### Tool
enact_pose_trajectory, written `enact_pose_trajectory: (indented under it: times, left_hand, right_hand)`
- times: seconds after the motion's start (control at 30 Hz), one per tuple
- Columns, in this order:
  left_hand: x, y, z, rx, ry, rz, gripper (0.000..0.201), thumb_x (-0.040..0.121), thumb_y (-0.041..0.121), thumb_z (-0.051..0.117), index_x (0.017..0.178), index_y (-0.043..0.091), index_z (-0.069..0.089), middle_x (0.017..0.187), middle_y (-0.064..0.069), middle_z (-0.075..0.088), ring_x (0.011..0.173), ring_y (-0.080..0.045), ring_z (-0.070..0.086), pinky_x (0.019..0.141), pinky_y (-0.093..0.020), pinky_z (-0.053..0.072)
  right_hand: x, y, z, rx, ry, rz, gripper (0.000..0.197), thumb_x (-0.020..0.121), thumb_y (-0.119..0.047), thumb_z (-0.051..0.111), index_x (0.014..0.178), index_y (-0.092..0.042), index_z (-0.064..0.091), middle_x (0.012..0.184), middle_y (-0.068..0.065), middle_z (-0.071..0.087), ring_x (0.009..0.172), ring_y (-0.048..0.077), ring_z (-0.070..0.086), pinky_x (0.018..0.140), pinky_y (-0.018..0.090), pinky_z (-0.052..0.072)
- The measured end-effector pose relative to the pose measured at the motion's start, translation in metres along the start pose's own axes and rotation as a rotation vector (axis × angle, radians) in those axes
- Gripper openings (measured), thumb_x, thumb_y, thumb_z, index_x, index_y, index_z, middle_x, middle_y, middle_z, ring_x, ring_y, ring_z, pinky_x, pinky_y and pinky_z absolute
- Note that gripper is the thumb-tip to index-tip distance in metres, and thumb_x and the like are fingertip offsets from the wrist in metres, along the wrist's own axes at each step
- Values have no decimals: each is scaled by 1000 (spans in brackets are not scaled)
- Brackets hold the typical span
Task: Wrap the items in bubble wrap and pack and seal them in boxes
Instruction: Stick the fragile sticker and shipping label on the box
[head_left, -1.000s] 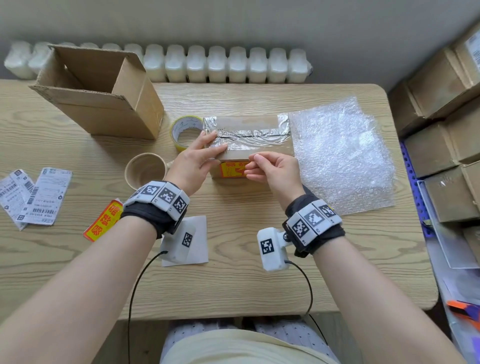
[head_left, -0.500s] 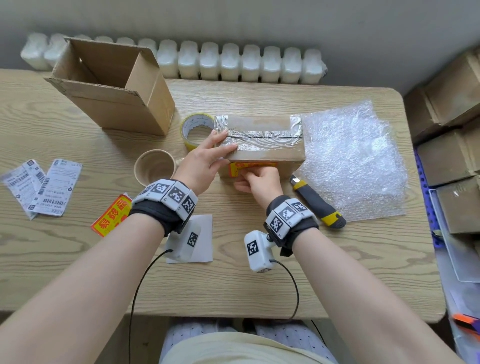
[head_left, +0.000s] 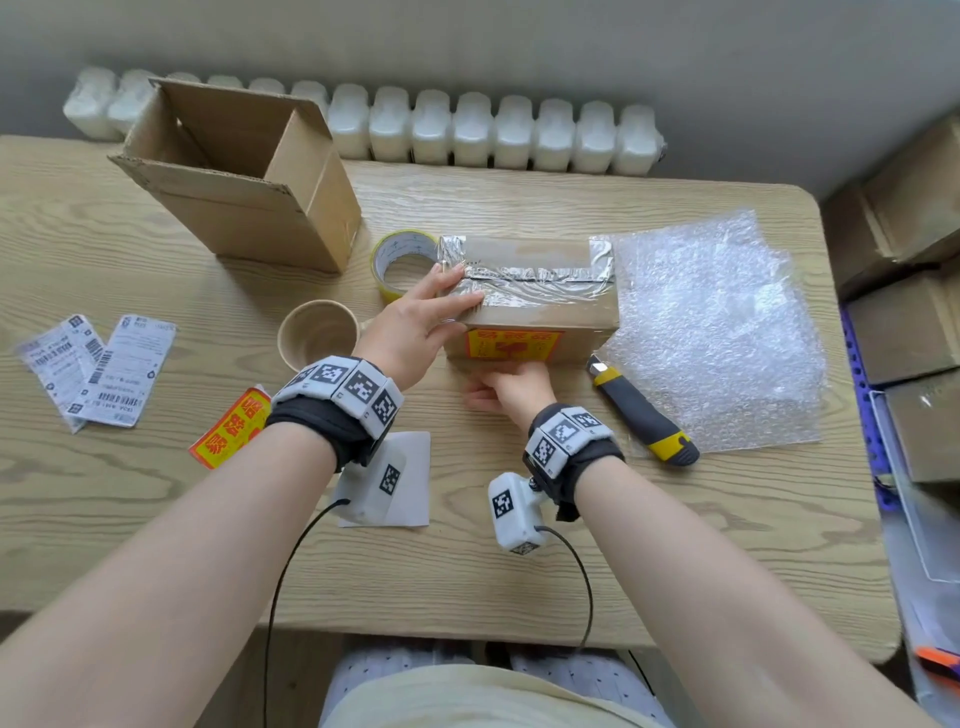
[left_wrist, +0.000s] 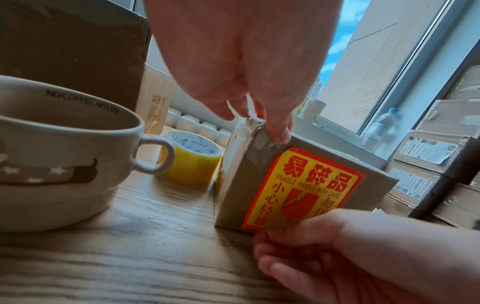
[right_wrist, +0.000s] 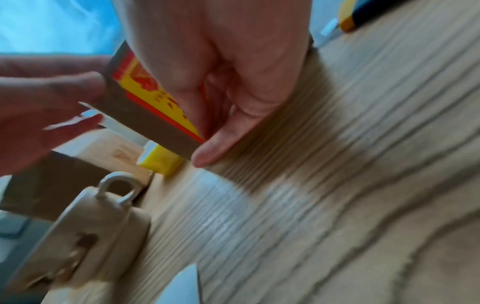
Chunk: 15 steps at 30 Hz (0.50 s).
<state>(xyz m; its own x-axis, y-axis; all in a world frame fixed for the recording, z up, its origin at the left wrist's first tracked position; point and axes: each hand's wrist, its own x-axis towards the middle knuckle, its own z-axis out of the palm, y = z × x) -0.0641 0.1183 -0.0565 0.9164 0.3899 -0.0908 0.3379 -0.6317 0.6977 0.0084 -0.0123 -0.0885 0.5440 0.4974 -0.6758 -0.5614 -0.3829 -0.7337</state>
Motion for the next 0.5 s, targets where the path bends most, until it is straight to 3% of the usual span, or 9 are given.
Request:
enact_pose_trajectory:
  times: [0.07, 0.17, 0.27, 0.4, 0.5]
  left_hand:
    - [0, -2, 2, -12, 15, 0, 39, 93, 9, 55, 129, 24, 57, 150, 3, 35, 144, -13, 20, 114, -28, 21]
    - [1, -4, 2, -2, 24, 1, 39, 92, 9, 57, 128, 25, 58, 149, 4, 36, 143, -13, 21, 112, -26, 22]
    - [2, -4, 3, -4, 19, 4, 39, 92, 9, 57, 128, 25, 58, 149, 3, 37, 143, -13, 21, 112, -26, 23]
    - [2, 0, -1, -1, -14, -12, 35, 96, 15, 51, 129, 25, 57, 150, 5, 34, 144, -11, 18, 110, -16, 15]
    - [2, 2, -2, -17, -9, -20, 32, 99, 17, 45, 127, 24, 59, 149, 6, 35, 143, -9, 18, 106, -11, 12]
  right_hand:
    - [11, 2, 0, 111, 81, 24, 14, 88, 11, 53, 81, 0, 57, 74, 13, 61, 64, 23, 61, 67, 40, 59]
    - [15, 2, 3, 209, 100, 25, 10, 89, 12, 51, 86, 3, 54, 75, 14, 60, 64, 23, 62, 58, 33, 59]
    - [7, -1, 9, 245, 25, -49, 9, 91, 10, 50, 93, 4, 57, 77, 14, 62, 66, 23, 63, 62, 29, 58]
    - [1, -9, 14, 239, -40, -126, 16, 94, 7, 45, 104, 8, 58, 78, 15, 61, 66, 20, 63, 70, 28, 57]
    - [-2, -11, 14, 160, -48, -161, 22, 95, 2, 47, 105, 17, 60, 74, 14, 63, 60, 13, 66, 67, 22, 58]
